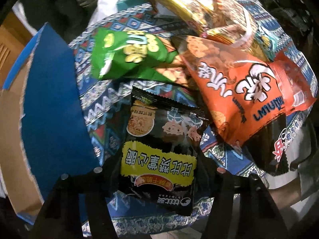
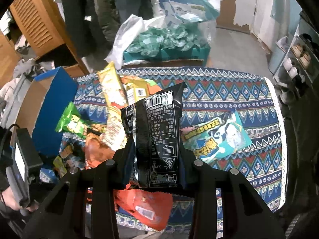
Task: Organize snacks
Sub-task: 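Grasp the black bag with yellow label with the left tool while the right tool lifts its bag, then carry both black bags into the cardboard box and open both tools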
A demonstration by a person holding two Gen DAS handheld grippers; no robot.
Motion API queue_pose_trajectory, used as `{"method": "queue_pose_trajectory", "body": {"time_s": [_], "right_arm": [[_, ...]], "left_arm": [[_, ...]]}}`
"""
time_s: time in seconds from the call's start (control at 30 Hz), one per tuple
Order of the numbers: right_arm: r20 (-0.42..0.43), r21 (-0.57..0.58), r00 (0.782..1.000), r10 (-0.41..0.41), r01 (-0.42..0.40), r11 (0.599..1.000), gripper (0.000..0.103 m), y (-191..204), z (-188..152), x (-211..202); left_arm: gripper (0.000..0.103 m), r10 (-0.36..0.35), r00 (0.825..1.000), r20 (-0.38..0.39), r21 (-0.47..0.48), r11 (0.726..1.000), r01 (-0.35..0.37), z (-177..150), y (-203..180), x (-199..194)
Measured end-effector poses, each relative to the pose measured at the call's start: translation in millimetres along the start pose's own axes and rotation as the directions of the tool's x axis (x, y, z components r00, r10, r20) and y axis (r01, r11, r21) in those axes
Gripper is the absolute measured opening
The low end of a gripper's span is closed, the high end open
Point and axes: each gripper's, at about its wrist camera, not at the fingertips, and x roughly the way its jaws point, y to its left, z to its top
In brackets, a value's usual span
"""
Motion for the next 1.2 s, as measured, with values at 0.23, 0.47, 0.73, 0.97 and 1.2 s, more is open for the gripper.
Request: {"method": "queue_pose_trajectory", "body": {"time_s": [0.23, 0.47, 0.73, 0.97, 1.2], "right_arm": [[0.008, -0.028, 1.0, 0.012, -0.011, 1.0, 0.036, 14, 0, -3], [0.019, -0.046, 1.0, 0.025, -0.025, 0.999, 0.036, 26, 1, -5], [0.025, -0.072, 0.998, 0.053, -0.051, 0.996, 0.036, 44, 4, -8], [0.029, -0.1, 0.995, 0.092, -0.089, 0.991, 0.036, 69, 10, -8], [0.029, -0.135, 0.993, 0.118, -0.113, 0.984, 0.036, 95, 17, -6]], "left_arm": [[0.065, -0.005, 0.999, 0.052, -0.086, 0.996, 0.009, -7, 14, -31], [0.065, -0.04, 0.989, 0.139, -0.144, 0.988, 0.061, -5, 12, -65], [0.065, -0.061, 0.973, 0.221, -0.231, 0.966, 0.113, -2, 29, -98], [0.065, -0.057, 0.958, 0.281, -0.287, 0.947, 0.141, -2, 50, -116], [0.065, -0.062, 0.947, 0.316, -0.363, 0.914, 0.181, -11, 78, -130]]}}
